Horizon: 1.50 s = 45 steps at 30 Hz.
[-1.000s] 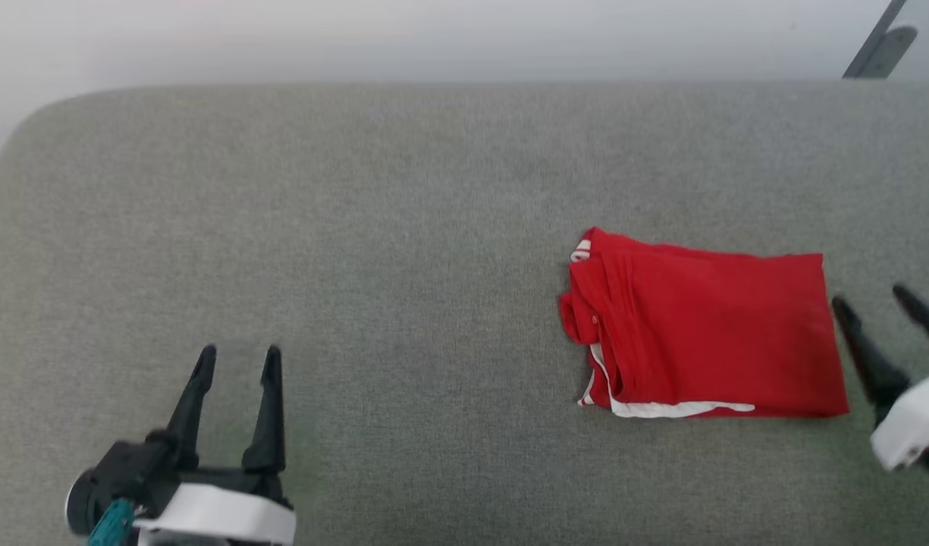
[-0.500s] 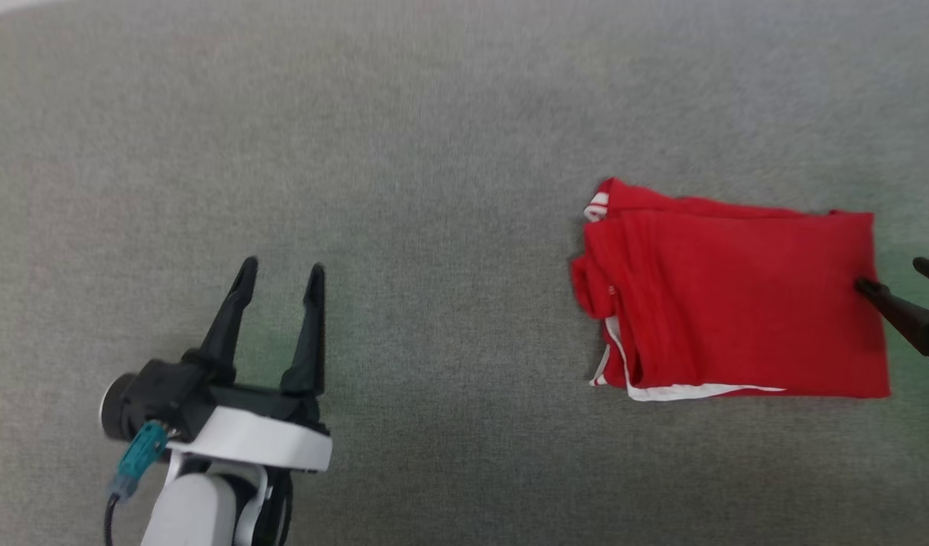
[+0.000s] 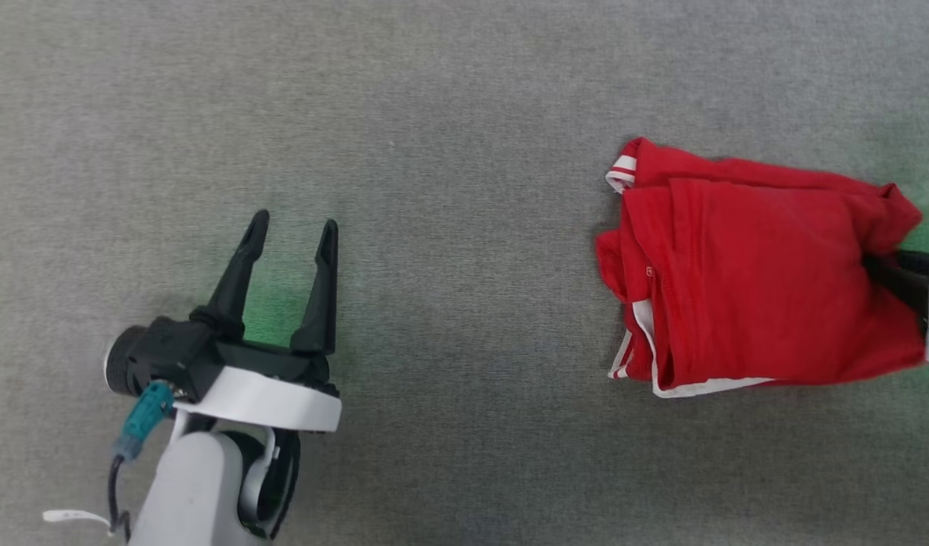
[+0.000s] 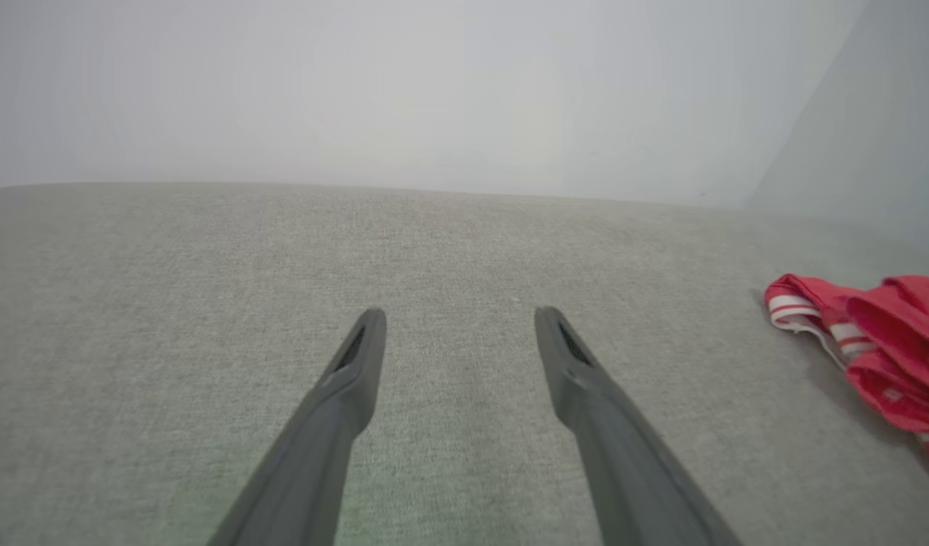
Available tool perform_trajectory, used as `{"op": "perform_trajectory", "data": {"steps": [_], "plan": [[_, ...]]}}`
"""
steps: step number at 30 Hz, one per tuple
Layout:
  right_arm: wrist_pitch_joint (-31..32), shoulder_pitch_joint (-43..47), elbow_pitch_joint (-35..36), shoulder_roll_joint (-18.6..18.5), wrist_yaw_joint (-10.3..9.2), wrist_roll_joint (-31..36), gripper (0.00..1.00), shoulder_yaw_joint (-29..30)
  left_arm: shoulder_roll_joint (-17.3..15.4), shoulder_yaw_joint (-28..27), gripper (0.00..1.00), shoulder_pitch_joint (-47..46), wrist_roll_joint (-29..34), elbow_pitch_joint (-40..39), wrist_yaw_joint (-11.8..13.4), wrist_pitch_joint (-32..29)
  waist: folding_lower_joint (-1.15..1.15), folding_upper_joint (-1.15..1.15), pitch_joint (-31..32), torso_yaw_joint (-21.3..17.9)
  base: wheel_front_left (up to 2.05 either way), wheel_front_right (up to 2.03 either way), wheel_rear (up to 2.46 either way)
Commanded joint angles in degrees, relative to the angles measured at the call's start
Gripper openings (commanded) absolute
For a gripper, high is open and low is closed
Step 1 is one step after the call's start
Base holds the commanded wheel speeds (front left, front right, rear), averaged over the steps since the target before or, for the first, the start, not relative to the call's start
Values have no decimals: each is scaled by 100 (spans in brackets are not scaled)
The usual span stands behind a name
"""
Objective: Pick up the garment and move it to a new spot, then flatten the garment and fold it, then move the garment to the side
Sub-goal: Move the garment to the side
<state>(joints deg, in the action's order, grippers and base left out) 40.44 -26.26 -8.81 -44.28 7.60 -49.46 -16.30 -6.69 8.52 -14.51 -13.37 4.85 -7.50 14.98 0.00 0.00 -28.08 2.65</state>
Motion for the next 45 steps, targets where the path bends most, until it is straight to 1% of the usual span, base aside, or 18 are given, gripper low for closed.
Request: {"op": "perform_trajectory", "data": {"steps": [1,5,8,11,17,19,21,23,25,27,30,32,37,42,45], "plan": [[-16,222,-237,278,-29,-12,0,-269,-42,4,100,-125,15,-6,6,28,0,0,-37,-90,0,0,0],[-522,107,-168,353,-32,-74,0,-60,-160,46,100,-235,54,-100,6,28,0,0,-65,-308,0,0,0],[-856,188,-152,283,-38,-119,0,166,-270,98,100,-305,87,-209,6,27,0,0,-109,-544,0,0,0],[-1104,316,-122,122,-34,-130,0,420,-438,149,100,-431,136,-359,6,27,0,0,-247,-831,0,0,0],[-1560,351,-220,-106,-24,-163,0,1103,-958,225,100,-887,235,-552,6,27,0,0,-719,-1401,0,0,0],[-1749,238,-398,-218,-24,-39,0,1288,-1155,292,100,-1132,230,-600,6,27,0,0,-903,-1550,0,0,0],[-1925,66,-623,-227,-20,34,0,1467,-1330,416,100,-1418,222,-608,6,27,0,0,-1064,-1636,0,0,0],[-2068,-130,-891,-267,-13,88,0,1597,-1511,566,100,-1733,191,-599,6,27,0,0,-1212,-1681,0,0,0],[-2139,-236,-1021,-320,-13,132,0,1630,-1573,634,100,-1906,169,-589,6,27,0,0,-1289,-1691,0,0,0],[-2319,-460,-1335,-444,-13,299,0,1671,-1691,840,100,-2249,152,-572,6,27,0,0,-1429,-1684,0,0,0],[-2612,-877,-1856,-499,-12,499,0,1759,-1829,1172,100,-2770,131,-515,6,27,0,0,-1638,-1647,0,0,0],[-2800,-1169,-2230,-579,-13,629,0,1798,-1868,1380,100,-3092,112,-488,6,26,0,0,-1772,-1620,0,0,0],[-3283,-1988,-3163,-605,-13,1010,0,1844,-1910,1717,100,-3726,66,-371,6,15,0,0,-2035,-1558,0,0,0],[-3543,-2643,-3897,-486,-12,1431,0,1650,-1936,1862,100,-4090,15,-236,9,15,0,0,-2147,-1529,0,0,0],[-3701,-2916,-4246,-385,-12,1551,0,1527,-1965,1876,100,-4173,-2,-205,10,15,0,0,-2171,-1518,0,0,0]]}}
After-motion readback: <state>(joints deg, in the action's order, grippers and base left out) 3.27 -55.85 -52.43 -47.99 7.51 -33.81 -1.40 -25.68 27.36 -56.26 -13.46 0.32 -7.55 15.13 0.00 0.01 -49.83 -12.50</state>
